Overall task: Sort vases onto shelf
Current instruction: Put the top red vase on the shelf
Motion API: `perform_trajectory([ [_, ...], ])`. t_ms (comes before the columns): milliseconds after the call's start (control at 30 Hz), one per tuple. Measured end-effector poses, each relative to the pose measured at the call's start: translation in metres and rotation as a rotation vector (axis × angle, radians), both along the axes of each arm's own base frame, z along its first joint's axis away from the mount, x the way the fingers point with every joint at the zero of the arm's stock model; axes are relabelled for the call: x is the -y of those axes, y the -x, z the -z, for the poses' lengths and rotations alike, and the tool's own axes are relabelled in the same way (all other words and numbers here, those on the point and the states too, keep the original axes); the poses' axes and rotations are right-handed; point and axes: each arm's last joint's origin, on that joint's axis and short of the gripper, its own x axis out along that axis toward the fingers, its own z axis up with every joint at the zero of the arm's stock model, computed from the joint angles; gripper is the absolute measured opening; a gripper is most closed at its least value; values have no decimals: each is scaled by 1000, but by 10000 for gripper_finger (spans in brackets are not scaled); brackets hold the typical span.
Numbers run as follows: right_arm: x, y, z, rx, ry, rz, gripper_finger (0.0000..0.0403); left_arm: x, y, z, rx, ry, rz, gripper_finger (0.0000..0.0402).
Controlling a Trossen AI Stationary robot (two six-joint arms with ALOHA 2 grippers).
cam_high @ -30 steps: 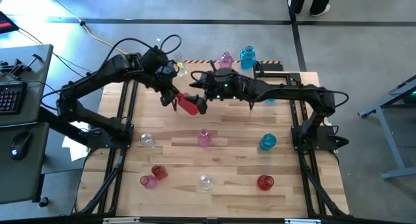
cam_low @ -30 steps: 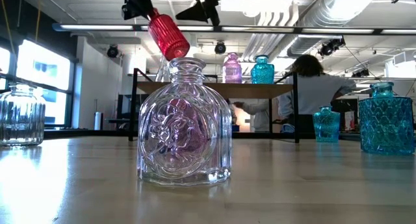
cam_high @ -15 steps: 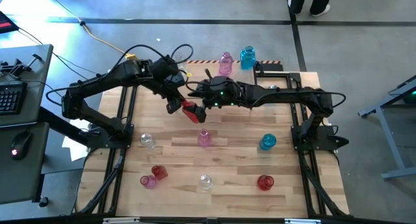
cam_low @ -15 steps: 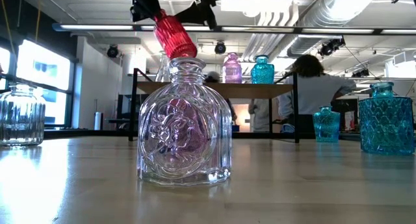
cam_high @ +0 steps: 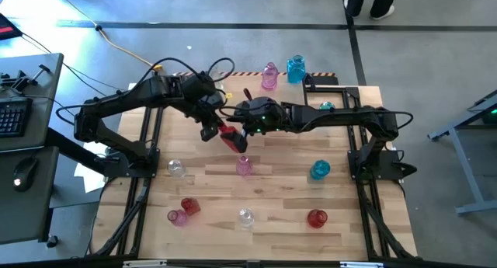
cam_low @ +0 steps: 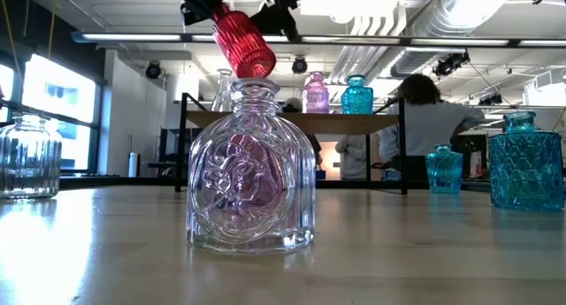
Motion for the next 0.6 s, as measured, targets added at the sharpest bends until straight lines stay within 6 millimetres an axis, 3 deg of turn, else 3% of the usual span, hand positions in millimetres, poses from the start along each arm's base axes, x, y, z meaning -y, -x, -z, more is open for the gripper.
perform_trajectory([
  [400, 0, 1, 2, -21, -23, 10, 225, 1, -3, -2, 34, -4, 1, 10],
  [600, 0, 2, 3, -34, -26, 11, 161, 1, -3, -2, 35, -5, 1, 12],
])
